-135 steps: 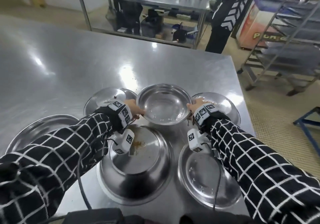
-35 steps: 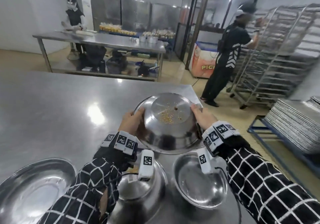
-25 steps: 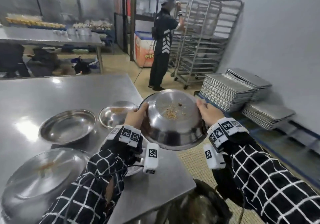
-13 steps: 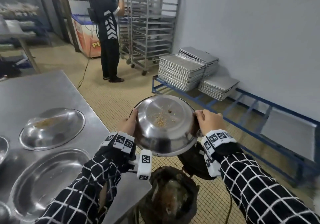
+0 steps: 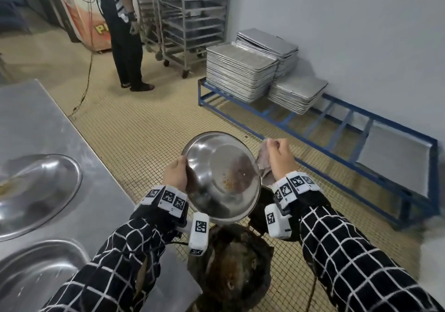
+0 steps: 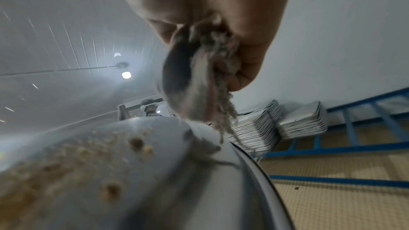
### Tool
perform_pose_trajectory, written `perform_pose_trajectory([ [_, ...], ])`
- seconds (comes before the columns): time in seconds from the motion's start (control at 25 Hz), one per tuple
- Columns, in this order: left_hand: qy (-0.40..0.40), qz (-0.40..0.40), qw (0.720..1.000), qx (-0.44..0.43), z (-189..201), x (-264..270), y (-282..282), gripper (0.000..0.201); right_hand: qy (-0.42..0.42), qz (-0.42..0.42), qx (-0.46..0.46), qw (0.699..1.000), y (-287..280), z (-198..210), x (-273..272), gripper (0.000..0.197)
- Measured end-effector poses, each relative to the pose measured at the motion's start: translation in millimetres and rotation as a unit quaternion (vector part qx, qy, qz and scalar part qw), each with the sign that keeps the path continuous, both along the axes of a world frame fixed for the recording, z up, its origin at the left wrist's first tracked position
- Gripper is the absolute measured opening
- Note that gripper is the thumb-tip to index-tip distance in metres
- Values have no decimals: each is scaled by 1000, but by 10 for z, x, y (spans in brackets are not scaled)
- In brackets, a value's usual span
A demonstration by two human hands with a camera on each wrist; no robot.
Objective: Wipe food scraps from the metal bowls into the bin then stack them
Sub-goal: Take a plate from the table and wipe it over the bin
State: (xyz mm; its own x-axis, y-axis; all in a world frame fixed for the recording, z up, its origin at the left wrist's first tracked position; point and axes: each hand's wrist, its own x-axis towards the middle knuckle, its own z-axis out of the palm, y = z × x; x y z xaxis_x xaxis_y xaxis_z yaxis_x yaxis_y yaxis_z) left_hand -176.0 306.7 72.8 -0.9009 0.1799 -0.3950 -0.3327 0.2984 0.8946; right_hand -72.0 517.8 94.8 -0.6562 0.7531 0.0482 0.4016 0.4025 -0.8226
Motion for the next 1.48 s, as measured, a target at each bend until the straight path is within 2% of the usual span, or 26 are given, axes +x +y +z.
perform_pose_trajectory([
  [0.08,-2,6,1000,-5,-48,7,48,37,-16,62,9,998,3,-64,-220,19],
  [0.16,-6,15,1000,-14,-124,12,81,39,-49,146,91,984,-10,-170,-398,25],
  [0.24,-19,41,999,5,-163,25,109,37,-26,227,158,961,-43,-268,-472,32],
  [0.36,-6,103,995,5,-156,-7,115,35,30,368,182,911,-30,-444,-422,36],
  [0.48,17,165,986,13,-139,-34,84,32,-23,452,184,873,63,-662,-281,36],
  [0.56,30,177,984,16,-144,-19,79,29,-25,430,159,889,160,-737,-261,34],
  [0.64,36,173,984,16,-161,13,90,28,34,342,99,934,224,-665,-346,35],
  [0.72,38,154,987,14,-177,30,142,28,90,269,38,958,221,-482,-497,37],
  [0.8,41,127,991,13,-152,60,230,25,108,284,35,952,139,-328,-632,37],
  [0.88,53,104,993,10,-106,89,306,24,96,352,77,928,14,-298,-656,40],
  [1.0,59,109,992,14,-56,86,351,24,70,427,134,892,-32,-455,-412,46],
  [1.08,55,121,991,29,-54,72,335,21,48,458,174,871,18,-589,-164,42],
  [1.12,53,123,990,33,-50,80,322,18,31,459,178,870,53,-644,-49,38],
  [1.16,53,124,990,31,-49,89,315,18,20,437,159,885,91,-696,36,36],
  [1.2,52,126,990,29,-60,101,311,19,16,387,113,915,123,-725,93,34],
  [1.28,43,121,990,50,-67,141,328,17,54,220,-5,974,148,-716,124,33],
  [1.32,35,110,991,70,-62,174,346,17,91,144,-34,985,122,-679,118,33],
  [1.36,28,96,991,88,-49,206,374,17,127,103,-38,986,61,-623,108,32],
  [1.4,27,82,991,100,-42,233,407,19,156,106,-32,982,-31,-560,95,33],
  [1.48,42,62,993,95,21,314,492,19,197,197,26,960,-264,-467,83,37],
])
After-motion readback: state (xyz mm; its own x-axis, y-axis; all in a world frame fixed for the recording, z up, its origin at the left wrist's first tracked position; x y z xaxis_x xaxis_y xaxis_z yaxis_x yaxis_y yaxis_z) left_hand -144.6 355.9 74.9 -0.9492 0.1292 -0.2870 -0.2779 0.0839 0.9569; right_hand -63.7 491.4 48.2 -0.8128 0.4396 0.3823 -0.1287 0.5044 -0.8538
